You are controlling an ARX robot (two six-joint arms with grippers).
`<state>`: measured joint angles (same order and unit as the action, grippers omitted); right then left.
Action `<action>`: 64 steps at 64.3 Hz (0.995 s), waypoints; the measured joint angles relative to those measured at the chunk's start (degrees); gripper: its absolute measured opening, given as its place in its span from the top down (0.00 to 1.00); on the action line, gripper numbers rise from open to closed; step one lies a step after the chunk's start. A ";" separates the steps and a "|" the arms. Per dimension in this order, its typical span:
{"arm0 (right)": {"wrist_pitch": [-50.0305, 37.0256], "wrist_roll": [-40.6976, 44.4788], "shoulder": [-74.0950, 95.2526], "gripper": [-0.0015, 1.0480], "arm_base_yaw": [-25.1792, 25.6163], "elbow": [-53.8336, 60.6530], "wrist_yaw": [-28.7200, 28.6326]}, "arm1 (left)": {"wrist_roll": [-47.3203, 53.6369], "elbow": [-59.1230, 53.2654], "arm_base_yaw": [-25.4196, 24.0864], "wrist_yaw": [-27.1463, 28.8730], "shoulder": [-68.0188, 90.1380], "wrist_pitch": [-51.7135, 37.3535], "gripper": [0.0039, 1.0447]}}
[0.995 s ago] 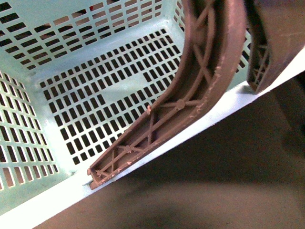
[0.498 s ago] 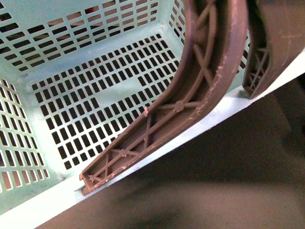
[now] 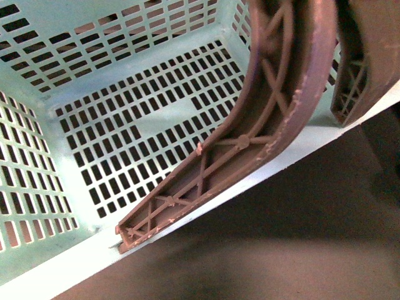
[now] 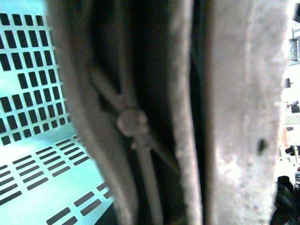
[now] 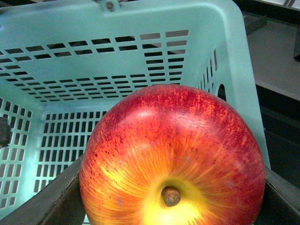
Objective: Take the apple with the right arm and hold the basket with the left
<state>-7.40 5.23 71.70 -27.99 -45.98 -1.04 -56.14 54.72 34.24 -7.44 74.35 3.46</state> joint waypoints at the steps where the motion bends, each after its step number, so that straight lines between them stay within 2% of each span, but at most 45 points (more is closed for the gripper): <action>1: -0.09 -0.04 0.13 0.25 -0.15 0.02 0.07 | 0.00 0.00 0.00 0.02 0.00 0.00 0.87; 6: -0.55 -0.09 1.09 0.24 -0.92 0.11 0.66 | -0.02 0.00 0.00 0.04 0.00 0.00 0.87; 14: -1.09 -1.05 2.54 0.07 -1.36 0.55 1.44 | 0.02 0.00 0.00 0.20 0.00 0.00 0.87; 22: -2.58 -2.69 1.90 0.08 -0.92 0.59 2.62 | 0.02 0.00 0.00 -0.20 0.00 0.00 0.87; 31: -5.68 -3.61 -1.64 0.08 1.31 1.25 8.26 | -0.17 -0.04 0.07 -0.24 0.24 0.04 0.87; 36: -6.67 -3.80 -6.75 0.08 4.42 2.91 11.87 | -0.17 -0.04 -0.02 0.37 0.24 0.04 0.87; 50: -5.22 -4.48 -17.68 0.08 12.33 6.73 15.61 | 0.09 -0.04 -0.13 0.39 0.24 0.04 0.87; 64: -12.31 -4.66 -22.49 0.35 15.39 15.78 12.96 | -0.24 -0.04 0.07 -0.48 0.24 0.02 0.87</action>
<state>-19.70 0.58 49.21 -12.60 -30.20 11.92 -56.38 54.68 34.30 -7.92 74.59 3.49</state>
